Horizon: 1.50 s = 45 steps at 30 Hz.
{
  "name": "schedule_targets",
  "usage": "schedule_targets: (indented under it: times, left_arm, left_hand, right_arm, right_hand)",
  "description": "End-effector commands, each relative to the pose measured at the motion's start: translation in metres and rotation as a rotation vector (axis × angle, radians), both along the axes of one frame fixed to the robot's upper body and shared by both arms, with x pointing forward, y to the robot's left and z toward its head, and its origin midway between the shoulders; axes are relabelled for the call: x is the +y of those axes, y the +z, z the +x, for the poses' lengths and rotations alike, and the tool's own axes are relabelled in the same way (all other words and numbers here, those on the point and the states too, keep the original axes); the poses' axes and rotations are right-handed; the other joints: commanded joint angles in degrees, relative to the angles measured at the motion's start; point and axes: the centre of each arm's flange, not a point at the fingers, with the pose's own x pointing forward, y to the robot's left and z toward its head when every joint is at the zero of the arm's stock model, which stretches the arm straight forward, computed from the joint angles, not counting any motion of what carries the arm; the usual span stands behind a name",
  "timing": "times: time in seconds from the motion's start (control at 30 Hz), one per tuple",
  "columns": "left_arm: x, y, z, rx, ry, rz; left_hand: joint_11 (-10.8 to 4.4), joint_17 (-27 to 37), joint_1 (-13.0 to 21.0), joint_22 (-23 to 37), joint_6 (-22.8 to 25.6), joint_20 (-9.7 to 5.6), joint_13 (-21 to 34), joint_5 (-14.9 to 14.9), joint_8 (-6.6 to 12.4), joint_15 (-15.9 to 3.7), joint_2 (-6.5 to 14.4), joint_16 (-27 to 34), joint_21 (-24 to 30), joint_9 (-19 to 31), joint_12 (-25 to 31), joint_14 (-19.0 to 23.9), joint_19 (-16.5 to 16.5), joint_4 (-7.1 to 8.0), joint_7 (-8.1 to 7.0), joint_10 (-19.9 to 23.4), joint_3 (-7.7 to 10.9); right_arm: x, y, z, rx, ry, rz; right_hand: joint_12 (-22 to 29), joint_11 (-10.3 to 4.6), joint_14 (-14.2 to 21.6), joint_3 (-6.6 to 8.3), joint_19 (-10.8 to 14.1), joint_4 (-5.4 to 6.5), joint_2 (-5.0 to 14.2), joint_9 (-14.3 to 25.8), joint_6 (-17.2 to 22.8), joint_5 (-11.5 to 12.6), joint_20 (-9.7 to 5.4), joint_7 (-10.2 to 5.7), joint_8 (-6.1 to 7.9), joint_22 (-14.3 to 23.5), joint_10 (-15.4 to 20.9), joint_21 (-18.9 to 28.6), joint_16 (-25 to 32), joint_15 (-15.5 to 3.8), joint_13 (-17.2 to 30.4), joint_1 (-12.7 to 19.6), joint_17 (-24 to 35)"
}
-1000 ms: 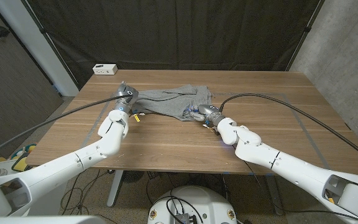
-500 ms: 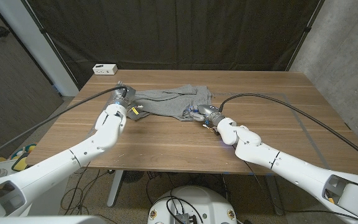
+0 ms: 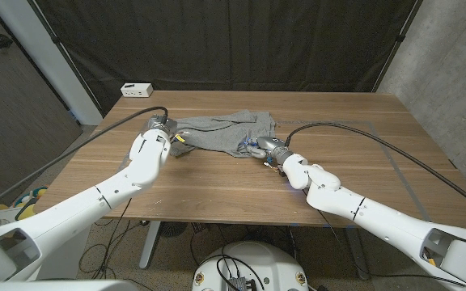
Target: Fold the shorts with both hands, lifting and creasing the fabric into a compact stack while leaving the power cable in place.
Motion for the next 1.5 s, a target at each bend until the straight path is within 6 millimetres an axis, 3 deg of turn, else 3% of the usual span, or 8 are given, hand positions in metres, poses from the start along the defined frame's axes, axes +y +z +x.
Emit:
schedule_targets:
  times: [0.03,0.23,0.37,0.53,0.8,0.83,1.03,1.5]
  left_arm:
    - [-0.014,-0.006,0.006,0.074,0.093,0.112]
    - [-0.014,-0.016,0.010,-0.009,0.094,0.207]
    - [-0.011,-0.024,0.013,-0.083,0.068,0.242]
    - [-0.011,-0.032,0.015,-0.160,0.027,0.272]
    - [-0.010,-0.038,0.018,-0.240,-0.013,0.337]
    - [-0.010,-0.038,0.018,-0.248,-0.018,0.350]
    - [-0.010,-0.037,0.017,-0.288,-0.023,0.432]
    - [0.008,-0.027,0.004,-0.327,-0.160,0.683]
  left_hand:
    - [-0.51,0.06,0.70,0.10,-1.59,0.49,0.37,0.68,-0.31,-6.53,-1.12,-0.35,-0.32,0.27,-0.64,-1.28,-0.73,-0.44,-0.19,-1.50,-1.04]
    - [-1.85,-0.07,5.44,0.02,-1.88,-0.31,0.69,2.36,0.27,-7.41,0.37,-0.03,0.13,0.40,-0.12,-0.89,0.47,-2.62,-1.11,-1.06,-0.27]
    - [-2.72,-0.11,11.17,0.10,0.58,-2.07,1.16,5.31,1.54,-8.88,5.13,0.88,1.66,0.31,1.67,1.89,3.40,-4.29,-1.04,2.75,2.82]
    - [-3.95,-0.49,15.67,0.13,3.75,-4.19,0.83,6.06,2.40,-9.52,7.94,1.41,3.60,-0.03,2.46,4.83,6.91,-6.17,-1.24,6.03,5.52]
    - [-4.45,1.01,34.35,-0.12,14.32,-8.56,1.59,1.57,4.43,-10.42,12.56,4.30,8.87,-0.09,4.72,13.01,12.73,-16.26,-3.59,15.59,13.26]
    - [-4.36,1.92,37.28,0.02,15.77,-8.74,2.34,-0.16,4.74,-10.53,12.43,5.24,9.83,0.02,5.37,13.89,12.89,-16.40,-3.85,16.98,13.31]
    - [-3.96,3.41,39.99,0.36,19.03,-9.84,3.24,-2.58,5.49,-10.61,12.04,6.61,11.87,0.00,5.52,15.21,13.46,-15.84,-5.12,17.91,12.98]
    - [-3.93,4.59,39.84,0.62,14.62,-8.58,5.36,-1.43,5.47,-10.47,14.27,3.91,14.17,2.13,3.36,10.59,9.98,-12.94,-6.99,14.05,11.55]
  right_arm:
    - [-0.004,0.001,-0.001,-0.015,0.007,0.022]
    - [-0.006,0.002,0.000,-0.005,0.017,0.028]
    - [-0.007,0.001,0.000,-0.005,0.010,0.025]
    - [-0.007,0.000,0.001,0.008,0.014,0.014]
    - [-0.008,0.002,0.001,0.004,0.027,0.015]
    - [-0.008,0.002,0.001,0.002,0.019,0.014]
    - [-0.009,-0.001,0.002,0.032,0.032,0.013]
    - [-0.011,-0.006,0.003,0.044,0.037,0.023]
  right_hand:
    - [-0.32,0.22,0.65,0.66,1.85,0.03,-0.15,0.17,0.27,0.04,1.15,-0.31,-0.07,0.14,0.61,0.31,-0.15,-4.63,0.13,-0.58,0.24]
    - [-0.36,0.30,0.75,0.78,1.91,0.02,-0.20,0.18,0.36,0.02,1.12,-0.31,-0.14,0.14,0.73,0.30,-0.19,-4.62,0.14,-0.65,0.25]
    - [-0.43,0.27,0.74,0.87,1.91,0.03,-0.21,0.19,0.40,0.00,1.07,-0.30,-0.20,0.14,0.71,0.27,-0.24,-4.63,0.14,-0.70,0.26]
    - [-0.50,0.22,0.74,0.97,1.74,0.01,-0.24,0.19,0.66,-0.02,1.10,-0.22,-0.18,0.14,0.71,0.17,-0.30,-4.59,0.15,-0.76,0.26]
    - [-0.37,0.28,0.84,1.25,1.72,-0.24,-0.30,0.20,1.68,-0.05,1.04,0.11,0.01,0.14,1.45,0.12,-0.40,-4.64,0.16,-0.70,0.22]
    - [-0.39,0.24,0.85,1.25,1.73,-0.22,-0.30,0.20,1.73,-0.05,0.97,0.07,0.01,0.14,1.45,0.11,-0.40,-4.65,0.16,-0.74,0.24]
    - [-0.40,0.01,0.90,1.39,1.78,-0.38,-0.28,0.21,2.13,-0.08,0.84,0.05,0.03,0.14,1.71,0.11,-0.42,-4.87,0.17,-0.69,0.25]
    - [-0.42,0.08,1.24,1.66,2.04,-0.53,-0.21,0.22,2.78,-0.11,0.79,0.02,0.02,0.14,2.16,0.15,-0.37,-4.99,0.18,-0.70,0.27]
